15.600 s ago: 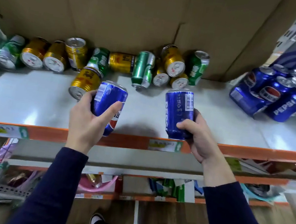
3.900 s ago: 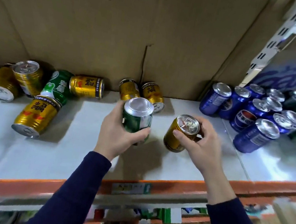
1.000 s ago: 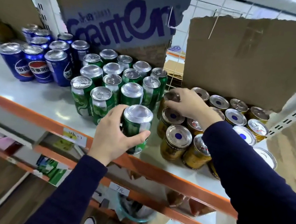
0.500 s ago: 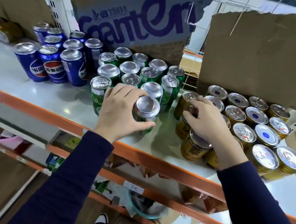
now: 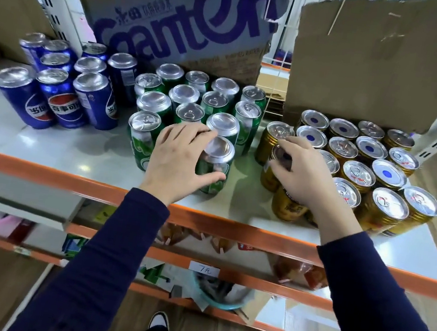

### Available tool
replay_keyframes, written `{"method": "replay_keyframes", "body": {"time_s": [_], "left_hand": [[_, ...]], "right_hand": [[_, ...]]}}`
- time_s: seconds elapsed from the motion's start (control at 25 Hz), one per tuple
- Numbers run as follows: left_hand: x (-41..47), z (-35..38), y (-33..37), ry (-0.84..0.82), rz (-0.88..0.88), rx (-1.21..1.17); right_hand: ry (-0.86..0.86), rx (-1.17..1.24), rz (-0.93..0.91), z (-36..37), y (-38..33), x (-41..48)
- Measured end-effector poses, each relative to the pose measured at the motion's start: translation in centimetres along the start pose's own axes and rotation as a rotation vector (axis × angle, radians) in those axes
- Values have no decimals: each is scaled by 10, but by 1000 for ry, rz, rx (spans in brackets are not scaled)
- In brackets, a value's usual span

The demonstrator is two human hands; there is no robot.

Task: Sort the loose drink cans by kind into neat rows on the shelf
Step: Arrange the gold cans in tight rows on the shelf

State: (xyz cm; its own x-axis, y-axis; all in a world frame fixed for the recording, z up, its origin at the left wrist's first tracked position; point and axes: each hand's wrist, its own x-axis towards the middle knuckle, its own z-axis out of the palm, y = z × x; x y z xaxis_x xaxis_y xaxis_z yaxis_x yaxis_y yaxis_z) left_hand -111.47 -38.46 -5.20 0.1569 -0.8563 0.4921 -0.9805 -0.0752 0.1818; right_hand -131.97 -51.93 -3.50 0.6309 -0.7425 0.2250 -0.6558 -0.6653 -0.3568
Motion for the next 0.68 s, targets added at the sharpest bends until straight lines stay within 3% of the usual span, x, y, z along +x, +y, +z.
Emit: {"method": "replay_keyframes", "body": {"time_s": [0.28, 0.4, 0.68], "left_hand": [[-43, -5, 6, 145, -89, -43], [-74, -9, 6, 205, -141, -32], [-172, -45, -47, 133, -510, 83]], "right_hand": [[194, 196, -268, 8, -32, -40], [116, 268, -332, 24, -50, -54], [-45, 345, -440, 73, -117, -58]]}}
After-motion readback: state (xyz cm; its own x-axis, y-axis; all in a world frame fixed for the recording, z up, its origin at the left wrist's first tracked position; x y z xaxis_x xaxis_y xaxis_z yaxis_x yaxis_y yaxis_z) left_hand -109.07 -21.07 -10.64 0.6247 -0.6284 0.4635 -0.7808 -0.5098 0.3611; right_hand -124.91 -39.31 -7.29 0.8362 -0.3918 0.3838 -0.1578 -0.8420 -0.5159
